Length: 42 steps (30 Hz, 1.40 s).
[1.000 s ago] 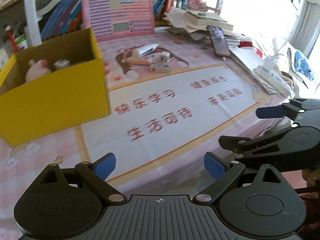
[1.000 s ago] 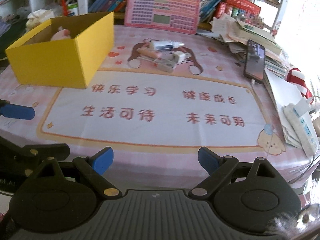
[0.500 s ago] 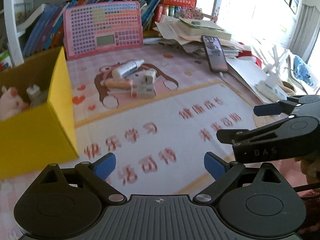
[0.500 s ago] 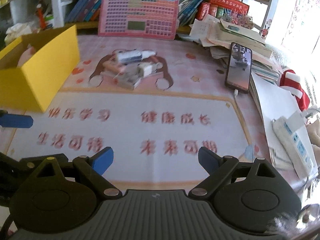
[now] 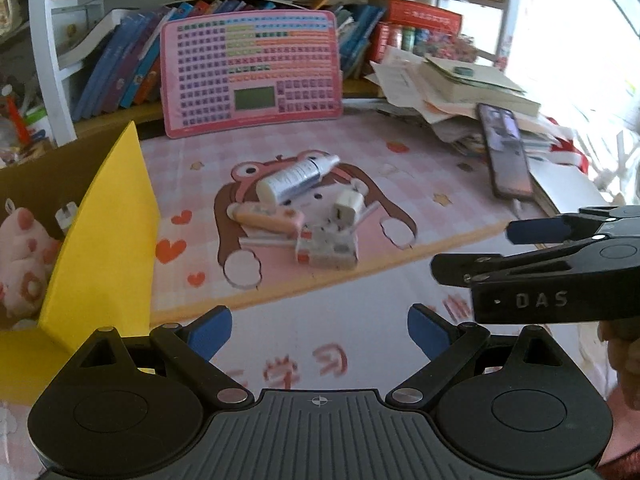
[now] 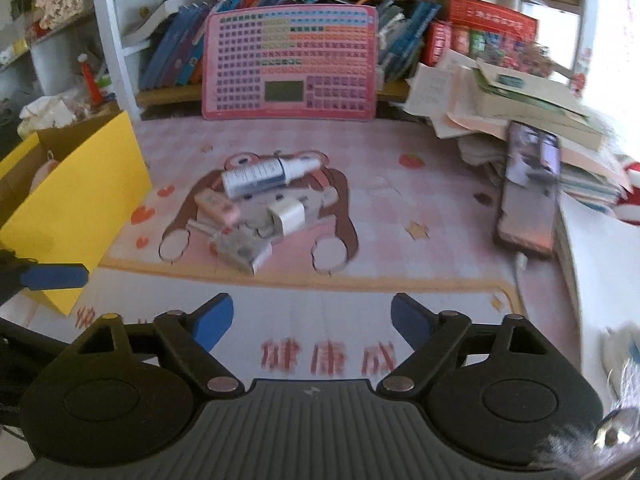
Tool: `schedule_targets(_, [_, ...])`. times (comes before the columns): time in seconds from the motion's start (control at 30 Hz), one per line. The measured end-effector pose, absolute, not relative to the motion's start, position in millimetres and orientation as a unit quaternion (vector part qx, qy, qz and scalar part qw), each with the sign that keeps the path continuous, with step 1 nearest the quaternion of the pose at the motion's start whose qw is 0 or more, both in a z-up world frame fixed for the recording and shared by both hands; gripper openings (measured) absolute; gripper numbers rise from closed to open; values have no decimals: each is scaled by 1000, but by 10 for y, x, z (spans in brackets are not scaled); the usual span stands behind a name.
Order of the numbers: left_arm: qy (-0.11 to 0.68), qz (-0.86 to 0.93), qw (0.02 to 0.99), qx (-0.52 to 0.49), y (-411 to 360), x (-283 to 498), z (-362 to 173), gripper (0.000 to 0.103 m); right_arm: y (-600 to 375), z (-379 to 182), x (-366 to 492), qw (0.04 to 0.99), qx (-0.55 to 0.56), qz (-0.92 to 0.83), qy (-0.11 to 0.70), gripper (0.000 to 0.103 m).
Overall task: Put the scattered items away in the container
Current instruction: 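Move both tools toward the staple box and small white plug, then grasp the white-and-red staple box with the left tool while the right tool grasps the white plug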
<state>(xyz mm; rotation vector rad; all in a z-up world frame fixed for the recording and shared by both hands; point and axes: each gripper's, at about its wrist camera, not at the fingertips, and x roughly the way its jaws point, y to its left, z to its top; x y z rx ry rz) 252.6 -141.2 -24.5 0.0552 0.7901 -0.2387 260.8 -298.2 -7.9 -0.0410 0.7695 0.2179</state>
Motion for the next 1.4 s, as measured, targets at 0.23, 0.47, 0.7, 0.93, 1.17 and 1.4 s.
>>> schedule_targets(0.23, [386, -101, 917, 30, -1564, 2833, -387, 95, -3071, -206, 3221, 917, -25, 152, 368, 81])
schedule_targets(0.47, [412, -79, 906, 56, -1771, 3223, -600, 76, -3031, -332, 3672, 899, -42, 208, 383, 81])
schedule_targets(0.7, [408, -71, 908, 58, -1874, 3394, -714, 76, -2863, -458, 3900, 885, -67, 240, 394, 80])
schedule_targets(0.93, [404, -66, 911, 49, -1874, 3467, -776, 72, -2763, -622, 4100, 868, -85, 256, 418, 68])
schedule_targets(1.17, [402, -70, 912, 39, -1857, 3496, -752, 54, -2773, -649, 4184, 868, -80, 260, 416, 43])
schedule_targets(1.4, [411, -83, 908, 17, -1767, 3375, -592, 53, -2937, -521, 4051, 878, -40, 243, 410, 42])
